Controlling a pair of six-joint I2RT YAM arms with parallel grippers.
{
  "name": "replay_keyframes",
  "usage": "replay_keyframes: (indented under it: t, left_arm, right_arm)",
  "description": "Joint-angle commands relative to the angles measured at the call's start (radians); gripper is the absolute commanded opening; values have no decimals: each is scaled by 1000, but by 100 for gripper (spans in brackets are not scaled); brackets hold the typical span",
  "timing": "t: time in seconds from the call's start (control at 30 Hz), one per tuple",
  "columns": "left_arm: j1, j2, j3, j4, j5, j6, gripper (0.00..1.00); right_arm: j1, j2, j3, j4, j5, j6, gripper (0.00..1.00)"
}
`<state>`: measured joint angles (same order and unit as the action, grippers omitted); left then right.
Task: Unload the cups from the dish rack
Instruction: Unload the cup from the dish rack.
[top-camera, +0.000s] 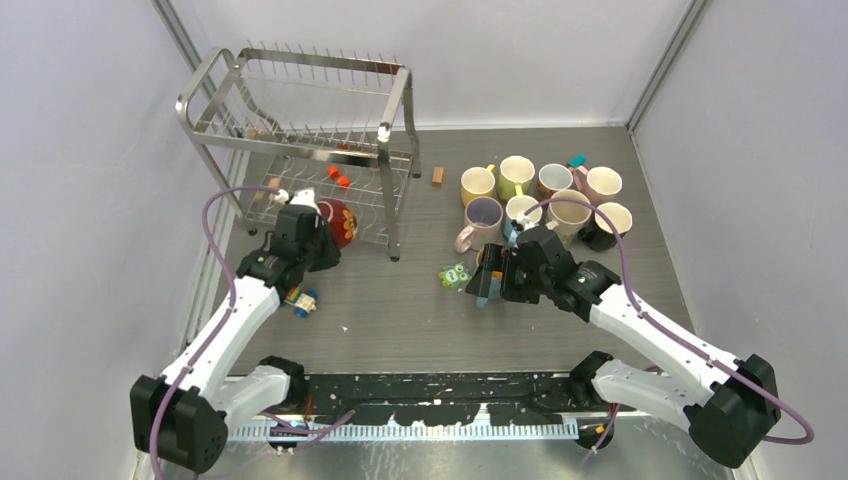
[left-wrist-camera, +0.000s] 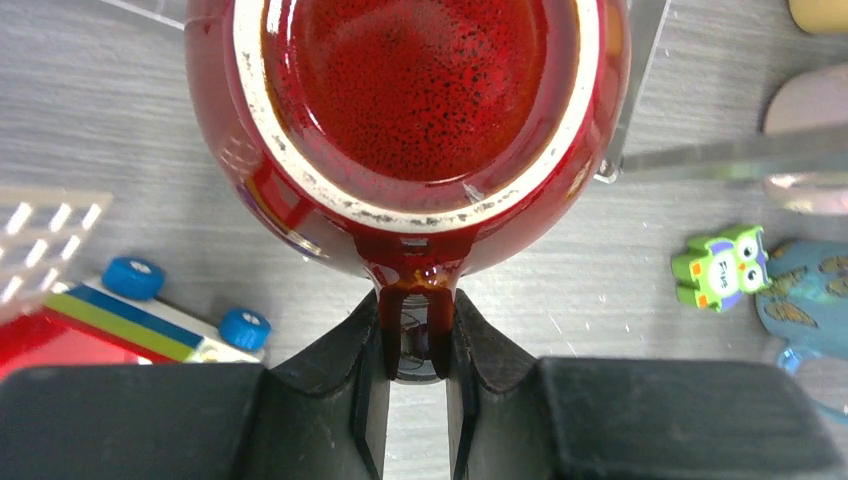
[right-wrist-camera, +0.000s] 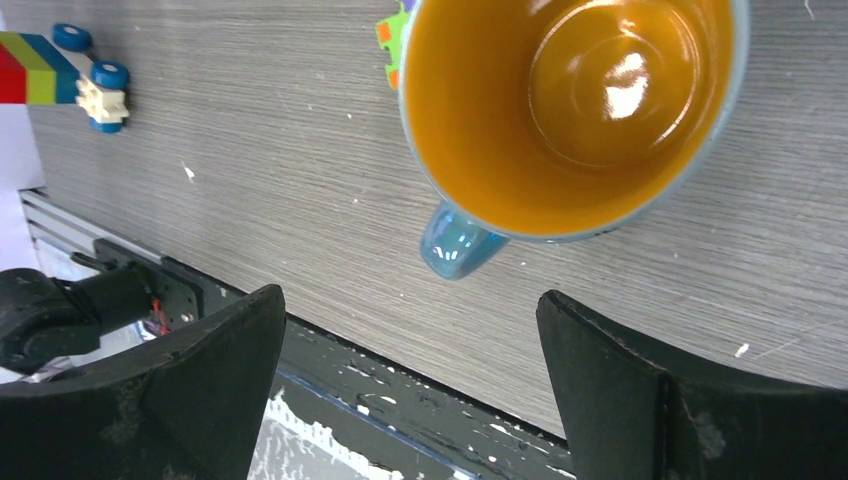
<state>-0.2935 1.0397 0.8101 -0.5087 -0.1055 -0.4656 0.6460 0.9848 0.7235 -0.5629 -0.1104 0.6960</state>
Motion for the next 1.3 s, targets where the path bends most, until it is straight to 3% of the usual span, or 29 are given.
replay_keyframes:
  t: [0.0,0.33,0.63,0.93,1.27]
  left_arm:
    - [-52,-108,-13,-7,-24,-82,0]
    - [-150,-217,-68,-71,64,-216,0]
    - [-353,-233,-69,-43,85,-372,0]
    - [-584,-192,-92,178,79,-583,0]
    - [-605,-179,-112,391,97,-695,0]
  right_arm:
    - [7,1,60,75,-12,46,100]
    - [19,8,89,158,-22,131,100]
    - [41,43,81,276,-63,217,100]
    - [71,67,53,424,-117,290,100]
    - [81,36,-6,530,-155,348,99]
